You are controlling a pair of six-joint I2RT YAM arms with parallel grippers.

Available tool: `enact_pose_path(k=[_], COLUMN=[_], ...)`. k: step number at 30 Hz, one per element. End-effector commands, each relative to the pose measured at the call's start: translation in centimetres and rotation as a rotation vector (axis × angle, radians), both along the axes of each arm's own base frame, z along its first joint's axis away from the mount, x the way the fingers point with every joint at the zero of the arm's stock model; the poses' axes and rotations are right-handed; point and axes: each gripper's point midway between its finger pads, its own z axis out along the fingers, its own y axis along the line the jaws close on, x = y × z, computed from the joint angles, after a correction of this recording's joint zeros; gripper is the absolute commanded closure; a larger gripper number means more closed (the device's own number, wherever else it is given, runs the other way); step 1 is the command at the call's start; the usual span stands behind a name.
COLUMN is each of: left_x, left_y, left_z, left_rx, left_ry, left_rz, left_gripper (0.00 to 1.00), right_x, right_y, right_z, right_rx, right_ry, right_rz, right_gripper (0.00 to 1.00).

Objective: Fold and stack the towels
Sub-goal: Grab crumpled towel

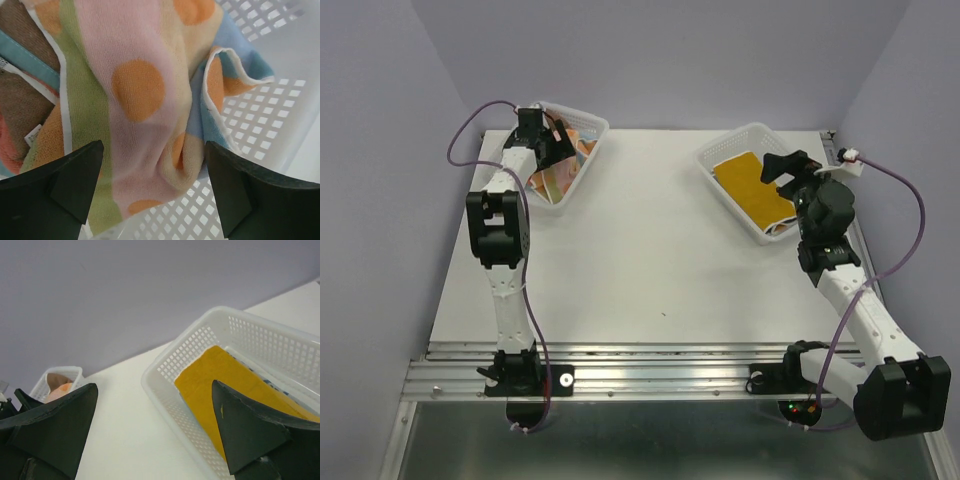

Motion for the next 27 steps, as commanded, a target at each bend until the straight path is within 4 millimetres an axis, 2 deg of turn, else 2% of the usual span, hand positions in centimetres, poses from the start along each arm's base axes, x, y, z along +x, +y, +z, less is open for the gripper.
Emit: enact_pose_path(k=[1, 4, 7, 8, 9, 11, 16, 17, 18, 20, 21, 25, 27], left_x=[0.9, 1.0, 1.0, 1.0, 1.0, 1.1, 1.0, 1.1, 1.2, 1.2, 1.0, 0.6, 0.4], left_y=[-0.2, 0.5, 0.5, 0.3, 0.1, 0.0, 0.2, 0.2, 0.1, 0.0, -0.1, 0.2, 0.2], left_z=[3.4, 1.1, 0.1, -0.4, -0.6, -1.4, -3.2, -3.4, -3.3, -2.6, -2.5, -1.1, 0.4], left_rx=[0.013, 0.035, 0.031, 0.024, 0.017, 0.014, 0.02, 0.017, 0.012, 0.007, 0.002, 0.018, 0.022], left_ry=[-0.056, -0.007, 0.013, 0.021, 0.024, 0.039, 0.091, 0.094, 0.091, 0.08, 0.08, 0.062, 0.041], left_rz=[-0.027, 0.013, 0.015, 0.006, -0.004, -0.008, 0.003, 0.008, 0.006, 0.004, -0.001, 0.001, 0.001], left_gripper=[0.06, 0.07, 0.14, 0.2, 0.3, 0.37, 0.39, 0.42, 0.55, 0.72, 0.97, 1.0, 1.0], right_x=[0.1, 0.2, 0.1, 0.1, 0.1, -0.1, -0.7, -0.8, -0.9, -1.2, -1.3, -1.4, -1.4], right_y=[-1.5, -1.7, -2.1, -2.2, -2.2, -2.3, -2.7, -2.7, -2.7, -2.6, -2.7, -3.1, -3.1], right_z=[-3.1, -3.8, -4.1, -4.2, -4.3, -4.4, -4.3, -4.2, -4.3, -4.1, -4.2, -4.4, -4.6], right_rx=[0.018, 0.012, 0.01, 0.011, 0.012, 0.011, 0.007, 0.009, 0.009, 0.01, 0.01, 0.014, 0.015], right_ry=[0.092, 0.122, 0.137, 0.142, 0.146, 0.152, 0.16, 0.155, 0.155, 0.151, 0.152, 0.141, 0.148], right_rz=[-0.082, -0.091, -0.113, -0.119, -0.122, -0.127, -0.144, -0.144, -0.144, -0.138, -0.141, -0.159, -0.164], right_gripper=[0.0, 0.0, 0.0, 0.0, 0.0, 0.0, 0.0, 0.0, 0.0, 0.0, 0.0, 0.0, 0.0])
